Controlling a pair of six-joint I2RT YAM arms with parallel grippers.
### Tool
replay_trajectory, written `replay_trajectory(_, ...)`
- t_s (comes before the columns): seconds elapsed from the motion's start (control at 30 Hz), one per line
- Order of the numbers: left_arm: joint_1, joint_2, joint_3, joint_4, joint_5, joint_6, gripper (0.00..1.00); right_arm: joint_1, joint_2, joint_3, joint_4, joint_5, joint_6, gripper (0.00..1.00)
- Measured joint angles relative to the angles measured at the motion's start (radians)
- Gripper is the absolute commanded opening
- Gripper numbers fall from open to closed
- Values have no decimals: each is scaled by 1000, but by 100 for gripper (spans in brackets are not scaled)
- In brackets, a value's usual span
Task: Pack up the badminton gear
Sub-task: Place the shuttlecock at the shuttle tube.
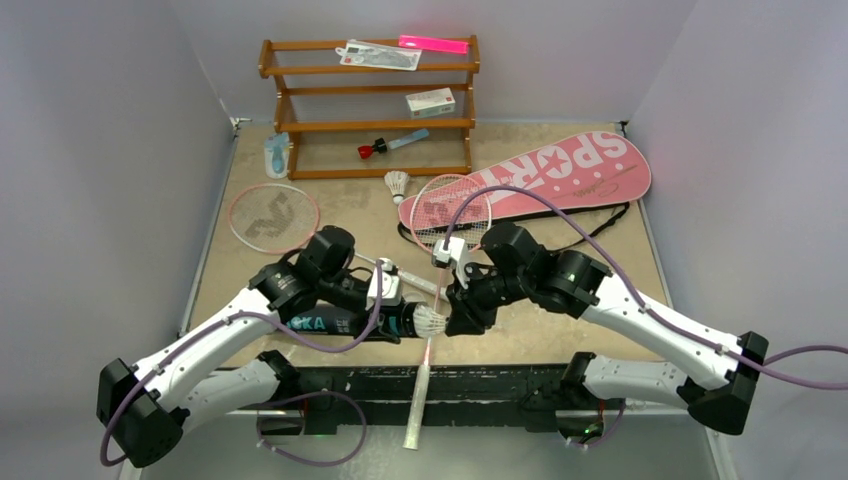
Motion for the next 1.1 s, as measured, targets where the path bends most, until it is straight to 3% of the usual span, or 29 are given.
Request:
replay_trajectory(0.47,4,-94,-2,-2,-6,9,40,0,1,7,-10,-28,-9,0)
replay_trajectory(1.1,5,-7,-1,-11,-9,27,40,0,51,25,-55,-31,1,0)
